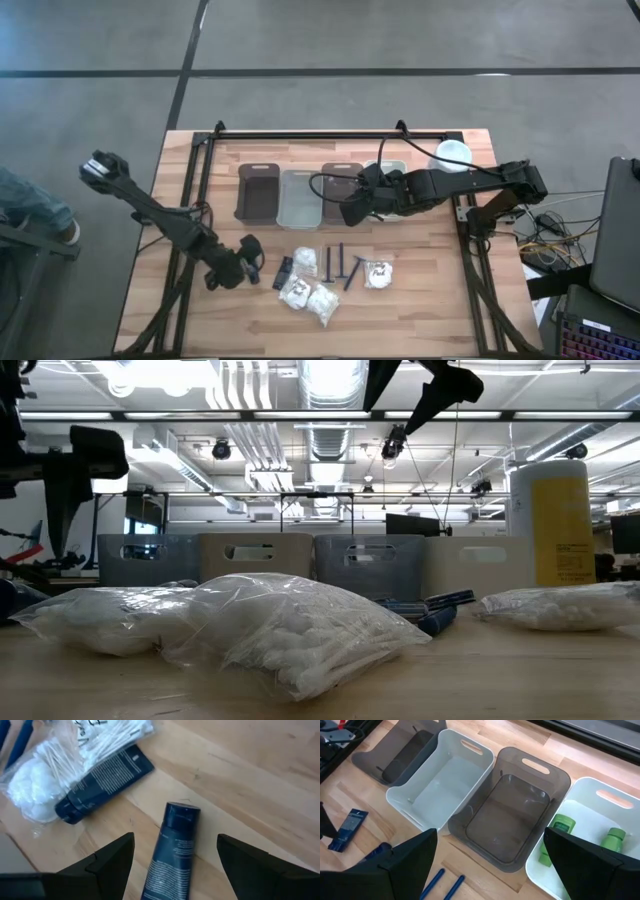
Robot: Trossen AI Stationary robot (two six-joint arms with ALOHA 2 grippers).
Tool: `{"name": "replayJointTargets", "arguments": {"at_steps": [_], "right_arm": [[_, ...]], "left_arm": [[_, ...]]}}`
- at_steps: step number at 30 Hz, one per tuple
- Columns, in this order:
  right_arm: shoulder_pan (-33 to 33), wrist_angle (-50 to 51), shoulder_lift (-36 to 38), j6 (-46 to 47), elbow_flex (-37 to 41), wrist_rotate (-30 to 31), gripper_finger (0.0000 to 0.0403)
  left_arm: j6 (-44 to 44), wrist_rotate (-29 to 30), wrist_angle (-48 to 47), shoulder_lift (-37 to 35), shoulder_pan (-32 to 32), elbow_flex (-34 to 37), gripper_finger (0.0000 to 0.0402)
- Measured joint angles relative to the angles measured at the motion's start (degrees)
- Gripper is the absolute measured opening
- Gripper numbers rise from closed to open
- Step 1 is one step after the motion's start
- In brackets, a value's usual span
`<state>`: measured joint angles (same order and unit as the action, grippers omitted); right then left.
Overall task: Pick & Place Travel size toiletries
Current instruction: Put the blue shave cream into the left black bin
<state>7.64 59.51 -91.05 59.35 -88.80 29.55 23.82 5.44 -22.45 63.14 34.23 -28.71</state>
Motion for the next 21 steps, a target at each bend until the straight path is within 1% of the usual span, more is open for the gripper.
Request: {"name": "replayJointTargets", "arguments": {"at_steps": [6, 11, 16, 21], "right_arm": [[0.0, 0.0, 0.0, 0.0, 0.3, -0.1, 0.0364], [0.0, 0.0, 0.0, 0.0, 0.9, -0.1, 0.0364], [0.0, 0.0, 0.0, 0.0, 1.1, -0.1, 0.0364], [0.0, 0.0, 0.0, 0.0, 1.1, -0.1, 0.0364]], "left_arm": [[0.1, -3.2, 2.2, 2.7, -1.5, 0.0, 0.0288], [0.2, -3.5, 2.9, 4.5, -3.2, 0.0, 0.0288], [0.6, -6.1, 3.8, 6.4, -4.7, 0.0, 0.0288], [1.0, -7.6, 5.1, 8.2, -4.9, 0.0, 0.0288]]}}
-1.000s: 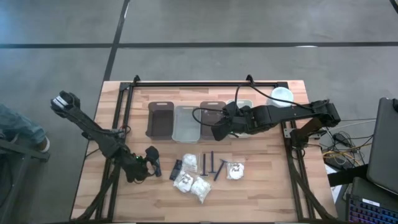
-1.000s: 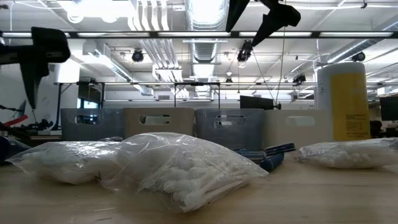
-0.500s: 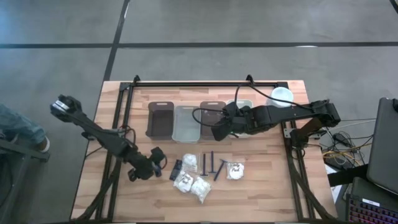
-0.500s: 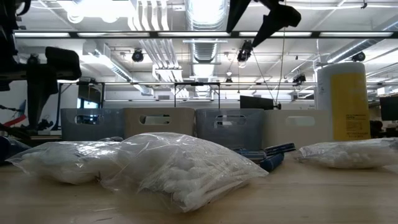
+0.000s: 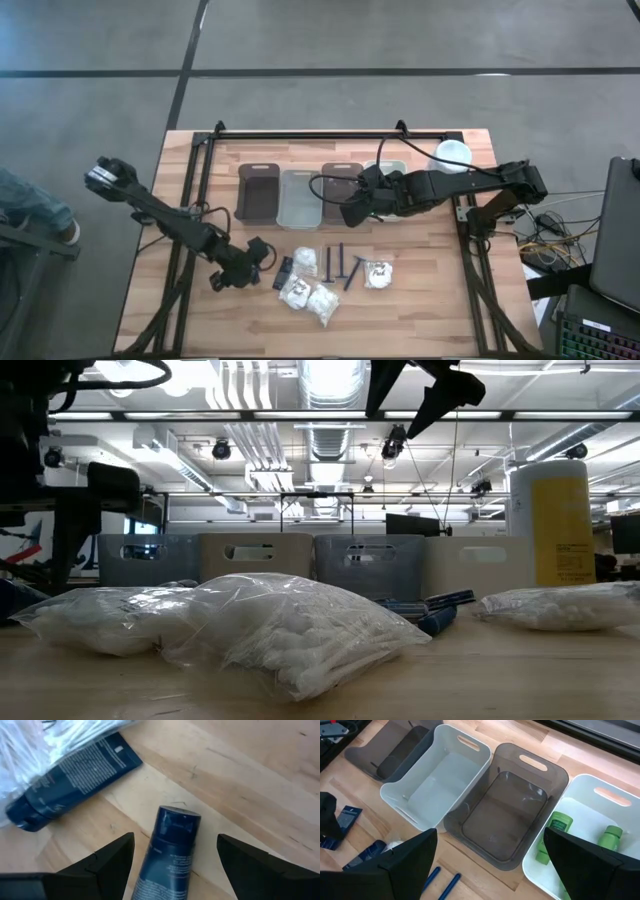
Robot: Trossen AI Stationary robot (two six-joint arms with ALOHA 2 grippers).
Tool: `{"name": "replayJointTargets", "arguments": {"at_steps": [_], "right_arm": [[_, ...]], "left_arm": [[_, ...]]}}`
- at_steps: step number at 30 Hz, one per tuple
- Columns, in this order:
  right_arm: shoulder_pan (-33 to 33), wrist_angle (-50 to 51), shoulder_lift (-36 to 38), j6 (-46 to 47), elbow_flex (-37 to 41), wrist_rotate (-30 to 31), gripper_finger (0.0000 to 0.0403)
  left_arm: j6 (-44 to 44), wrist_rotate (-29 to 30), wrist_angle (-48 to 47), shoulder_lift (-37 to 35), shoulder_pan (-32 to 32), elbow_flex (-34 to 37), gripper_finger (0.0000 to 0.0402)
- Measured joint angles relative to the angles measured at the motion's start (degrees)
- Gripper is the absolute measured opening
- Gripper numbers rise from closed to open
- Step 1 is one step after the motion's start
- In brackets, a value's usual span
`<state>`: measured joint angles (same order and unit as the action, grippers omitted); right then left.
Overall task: Pick & Place Travel size toiletries
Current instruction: Put the blue shave cream into the left black bin
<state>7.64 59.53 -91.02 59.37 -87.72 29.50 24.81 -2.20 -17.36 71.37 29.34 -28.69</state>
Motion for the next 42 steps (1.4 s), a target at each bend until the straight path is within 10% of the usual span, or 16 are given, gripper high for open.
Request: {"name": "replayJointTargets", "arguments": {"at_steps": [10, 23, 32, 37, 42], "right_arm": [[0.2, 0.0, 0.0, 0.0, 0.0, 0.0, 0.0364], [1.6, 0.0, 0.0, 0.2, 0.2, 0.0, 0.0364], [1.9, 0.0, 0.0, 0.2, 0.2, 0.0, 0.0364], [1.9, 0.0, 0.0, 0.1, 0.2, 0.0, 0.0364], [1.9, 0.2, 0.0, -0.8, 0.2, 0.0, 0.0364]], "left_arm": [[1.1, -0.8, 0.0, 2.4, 0.0, 0.0, 0.0278], [-1.1, -1.9, -0.9, 2.6, 0.1, -0.5, 0.0128], [-9.1, 4.8, -16.1, 0.8, 0.0, -10.2, 0.0129], [-18.7, 8.7, -25.8, -1.2, 0.0, -16.8, 0.0127], [-48.0, 20.2, -31.4, -2.6, 0.0, -22.0, 0.0127]]}}
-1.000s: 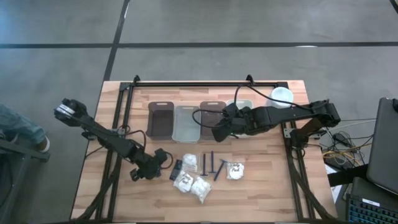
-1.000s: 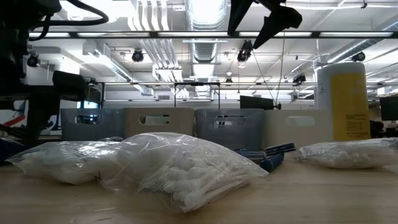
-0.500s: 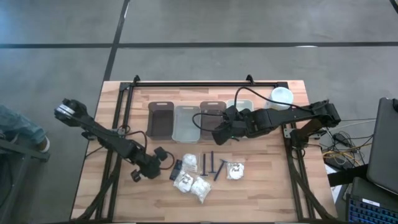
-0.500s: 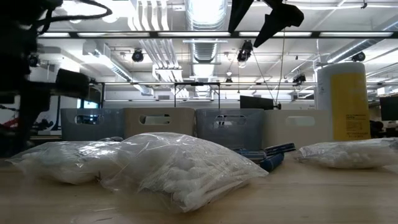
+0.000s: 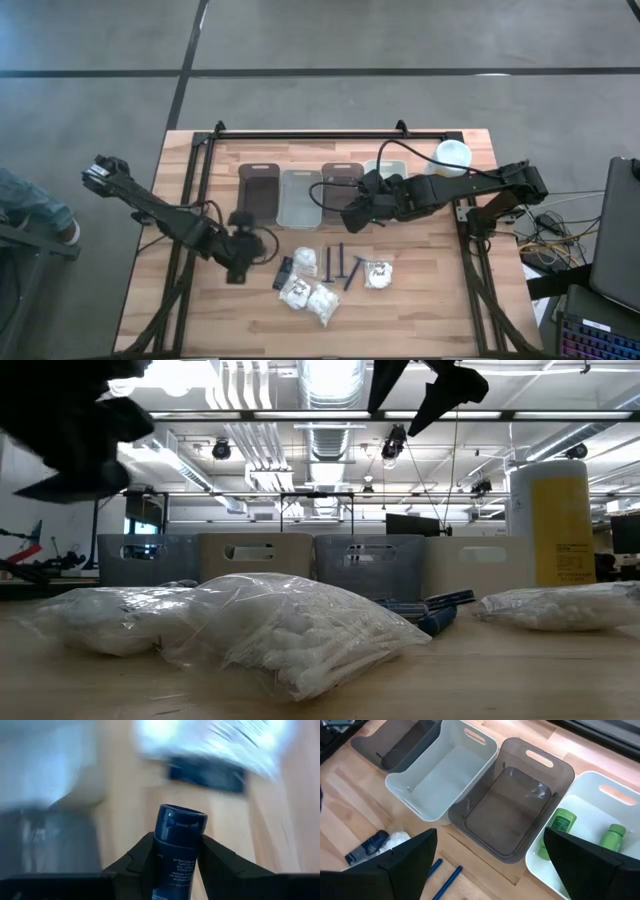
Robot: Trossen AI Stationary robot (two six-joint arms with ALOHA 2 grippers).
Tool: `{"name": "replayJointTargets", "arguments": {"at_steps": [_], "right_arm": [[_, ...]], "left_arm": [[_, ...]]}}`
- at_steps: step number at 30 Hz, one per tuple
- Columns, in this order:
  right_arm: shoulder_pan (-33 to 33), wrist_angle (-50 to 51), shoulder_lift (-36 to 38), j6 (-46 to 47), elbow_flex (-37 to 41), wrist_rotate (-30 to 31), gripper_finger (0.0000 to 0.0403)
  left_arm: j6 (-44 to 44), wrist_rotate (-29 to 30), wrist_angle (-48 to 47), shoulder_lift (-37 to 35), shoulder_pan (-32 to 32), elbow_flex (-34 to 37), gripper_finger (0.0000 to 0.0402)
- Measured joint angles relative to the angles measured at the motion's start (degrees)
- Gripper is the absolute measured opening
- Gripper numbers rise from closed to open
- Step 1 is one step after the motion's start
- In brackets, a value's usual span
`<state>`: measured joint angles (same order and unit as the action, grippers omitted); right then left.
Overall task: Pick & Place Travel size toiletries
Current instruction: Put the blue shave cream into the left black bin
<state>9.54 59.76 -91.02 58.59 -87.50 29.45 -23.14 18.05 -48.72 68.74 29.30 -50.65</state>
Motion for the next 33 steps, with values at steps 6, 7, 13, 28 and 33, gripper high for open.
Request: {"name": "replayJointTargets", "arguments": {"at_steps": [6, 7, 13, 28, 33], "right_arm": [[0.0, 0.4, 0.1, -4.1, 0.0, 0.0, 0.0364], [0.0, 0.5, 0.2, -4.8, 0.0, 0.0, 0.0364], [0.0, 3.5, 0.2, -5.7, 0.0, 0.0, 0.0364], [0.6, 4.7, 0.2, -4.1, 0.0, 0.2, 0.0364], [0.7, 4.7, 0.2, -3.5, 0.0, 0.2, 0.0364]], "left_arm": [[-36.3, 13.3, -6.1, -3.1, -0.5, -1.6, 0.0127], [-41.6, 15.3, -6.9, -3.7, -0.9, -1.6, 0.0127], [-63.6, 21.6, -8.7, -8.3, -6.9, 0.3, 0.0126], [-47.3, 5.7, 4.1, -7.4, -39.5, 1.3, 0.0126], [-41.9, 0.9, 3.9, -3.7, -44.0, 1.3, 0.0127]]}}
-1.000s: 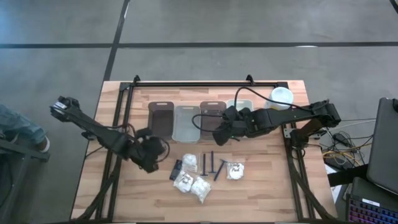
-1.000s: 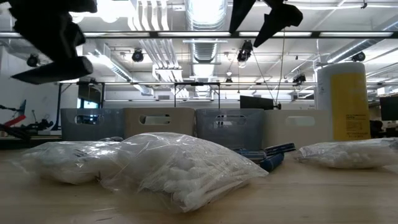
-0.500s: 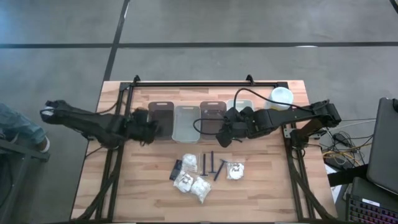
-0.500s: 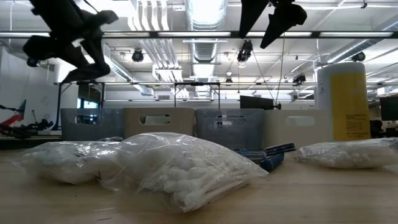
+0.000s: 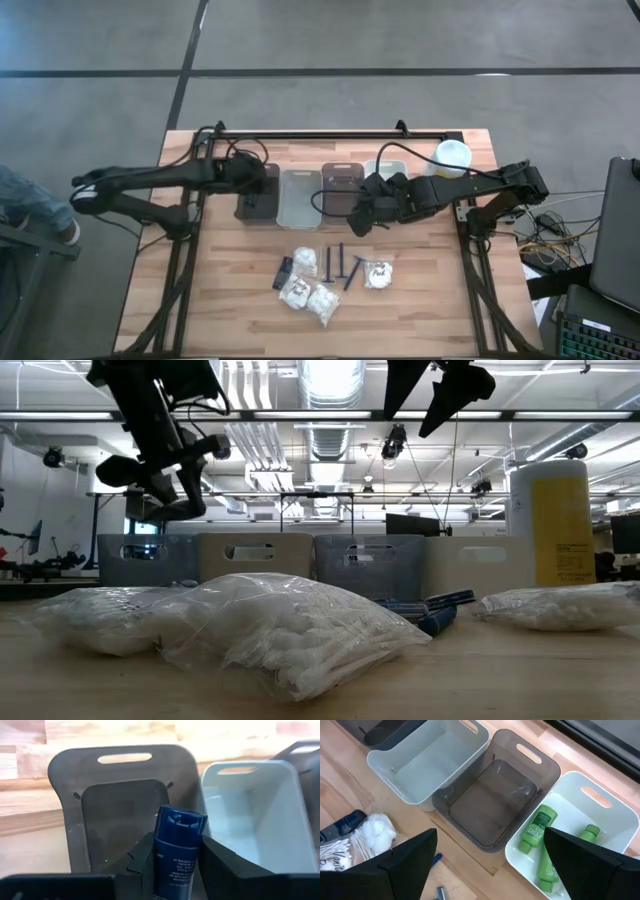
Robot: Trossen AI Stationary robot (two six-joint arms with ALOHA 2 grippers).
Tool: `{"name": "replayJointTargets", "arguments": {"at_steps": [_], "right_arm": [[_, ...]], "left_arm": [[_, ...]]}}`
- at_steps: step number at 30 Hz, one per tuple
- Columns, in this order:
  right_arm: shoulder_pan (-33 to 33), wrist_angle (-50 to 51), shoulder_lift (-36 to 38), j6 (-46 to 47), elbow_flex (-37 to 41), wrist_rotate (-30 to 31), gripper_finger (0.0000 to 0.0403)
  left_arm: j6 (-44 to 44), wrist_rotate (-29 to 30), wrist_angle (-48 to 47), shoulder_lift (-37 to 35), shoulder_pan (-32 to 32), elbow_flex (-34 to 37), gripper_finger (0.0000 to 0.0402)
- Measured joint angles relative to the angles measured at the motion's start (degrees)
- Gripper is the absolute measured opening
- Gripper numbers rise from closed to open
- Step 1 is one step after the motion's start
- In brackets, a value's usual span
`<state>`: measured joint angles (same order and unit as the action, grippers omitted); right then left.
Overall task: Pick & Place Travel size toiletries
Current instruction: Put the blue shave cream into the left black bin
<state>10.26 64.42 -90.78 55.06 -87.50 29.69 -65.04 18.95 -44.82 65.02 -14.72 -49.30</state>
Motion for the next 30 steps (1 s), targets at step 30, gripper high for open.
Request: {"name": "replayJointTargets", "arguments": {"at_steps": [30], "right_arm": [[0.0, 0.0, -0.1, 0.4, 0.2, 0.3, 0.0364]], "left_arm": [[7.2, 0.9, -0.4, -3.3, 11.1, -0.8, 0.0197]]}}
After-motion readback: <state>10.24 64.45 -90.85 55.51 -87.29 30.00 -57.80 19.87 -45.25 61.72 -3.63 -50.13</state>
